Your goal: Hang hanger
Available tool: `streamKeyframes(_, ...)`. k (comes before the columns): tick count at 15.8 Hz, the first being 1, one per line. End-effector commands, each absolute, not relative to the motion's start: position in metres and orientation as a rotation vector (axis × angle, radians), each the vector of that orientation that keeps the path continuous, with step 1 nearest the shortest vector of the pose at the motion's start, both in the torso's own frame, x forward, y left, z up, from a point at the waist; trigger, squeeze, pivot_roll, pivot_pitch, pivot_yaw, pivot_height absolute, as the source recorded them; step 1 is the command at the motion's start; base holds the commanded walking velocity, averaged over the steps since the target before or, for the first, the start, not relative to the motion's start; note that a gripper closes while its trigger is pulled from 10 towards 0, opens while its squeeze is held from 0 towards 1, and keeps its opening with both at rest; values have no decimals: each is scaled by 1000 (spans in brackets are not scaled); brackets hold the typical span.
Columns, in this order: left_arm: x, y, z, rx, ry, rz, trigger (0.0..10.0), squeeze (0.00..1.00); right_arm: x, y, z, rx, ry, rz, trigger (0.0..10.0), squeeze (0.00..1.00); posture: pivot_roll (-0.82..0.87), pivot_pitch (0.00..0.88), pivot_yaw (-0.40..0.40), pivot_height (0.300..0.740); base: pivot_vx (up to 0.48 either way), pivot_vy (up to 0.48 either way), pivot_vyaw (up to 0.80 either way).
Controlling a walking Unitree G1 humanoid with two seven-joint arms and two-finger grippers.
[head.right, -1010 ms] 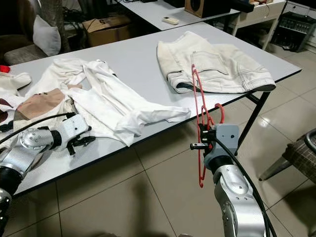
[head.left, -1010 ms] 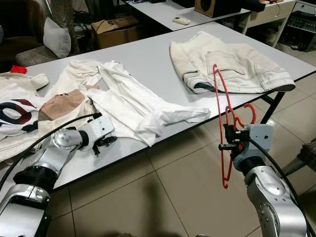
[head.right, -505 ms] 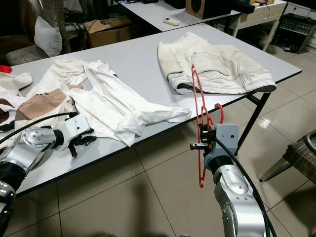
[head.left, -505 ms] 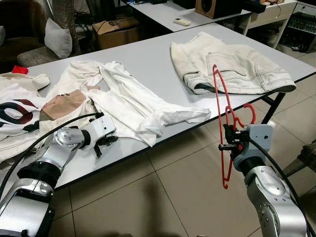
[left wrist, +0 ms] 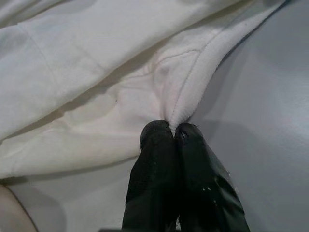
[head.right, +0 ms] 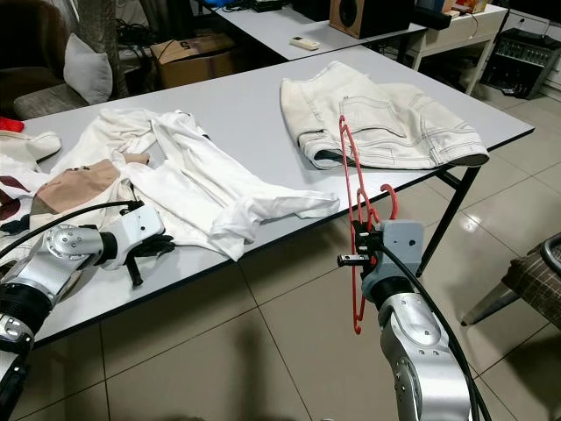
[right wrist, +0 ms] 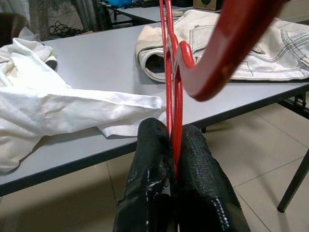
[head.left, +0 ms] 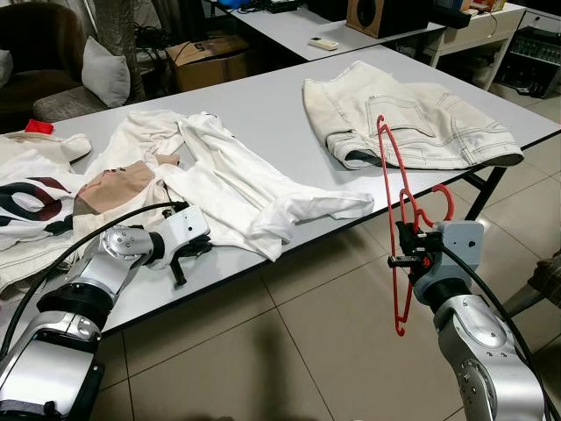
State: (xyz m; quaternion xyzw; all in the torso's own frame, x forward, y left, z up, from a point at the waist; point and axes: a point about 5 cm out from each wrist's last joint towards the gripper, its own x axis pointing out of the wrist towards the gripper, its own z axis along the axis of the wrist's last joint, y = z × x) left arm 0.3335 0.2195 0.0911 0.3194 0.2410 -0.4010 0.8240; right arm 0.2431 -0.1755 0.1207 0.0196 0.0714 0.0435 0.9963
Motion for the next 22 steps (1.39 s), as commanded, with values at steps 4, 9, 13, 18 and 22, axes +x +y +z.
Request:
streamKeyframes(4,344,201,123,538,395,-954,0,0,219,-166,156,48,65,523,10000,0,-147,0,67,740,0,0,0)
streamKeyframes(9,359,192,167,592,271,-971,0,0,176,-150,153,-28,250,944,10000,0,-146,0,72,740,0,0,0)
streamKeyframes(13,359,192,182,639,241,-974,0,0,170,-159,131,-27,439,885,10000,0,-148,0,77,740,0,0,0)
streamKeyframes(18,352,189,185,708,227,-1052,0,0,179,-172,104,-57,631,738,10000,0,-151,0,81,740,0,0,0)
streamKeyframes(22,350,185,188,734,220,-1068,0,0,208,-177,107,-99,626,671,10000,0,-146,0,71,740,0,0,0)
